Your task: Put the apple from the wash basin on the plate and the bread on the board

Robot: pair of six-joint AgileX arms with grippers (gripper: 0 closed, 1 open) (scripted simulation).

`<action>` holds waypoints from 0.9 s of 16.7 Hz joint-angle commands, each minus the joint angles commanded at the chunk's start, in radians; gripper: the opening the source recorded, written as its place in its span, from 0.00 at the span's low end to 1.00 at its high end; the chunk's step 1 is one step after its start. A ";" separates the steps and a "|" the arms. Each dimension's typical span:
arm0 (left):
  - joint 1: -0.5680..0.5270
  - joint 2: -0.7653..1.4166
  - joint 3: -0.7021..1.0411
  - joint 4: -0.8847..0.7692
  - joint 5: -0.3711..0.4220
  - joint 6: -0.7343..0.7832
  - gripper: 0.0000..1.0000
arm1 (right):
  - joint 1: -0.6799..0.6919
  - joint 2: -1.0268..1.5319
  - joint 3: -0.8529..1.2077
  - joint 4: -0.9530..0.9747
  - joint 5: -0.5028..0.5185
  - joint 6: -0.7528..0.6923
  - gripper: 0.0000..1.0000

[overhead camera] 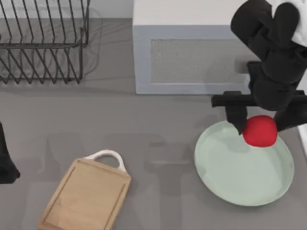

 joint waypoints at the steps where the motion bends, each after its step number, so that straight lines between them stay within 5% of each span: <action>1: 0.000 0.000 0.000 0.000 0.000 0.000 1.00 | 0.000 0.000 0.000 0.000 0.000 0.000 0.15; 12: 0.000 0.000 0.000 0.000 0.000 0.000 1.00 | 0.000 0.000 0.000 0.000 0.000 0.000 0.98; 15: 0.000 0.000 0.000 0.000 0.000 0.000 1.00 | 0.000 0.000 0.000 0.000 0.000 0.000 1.00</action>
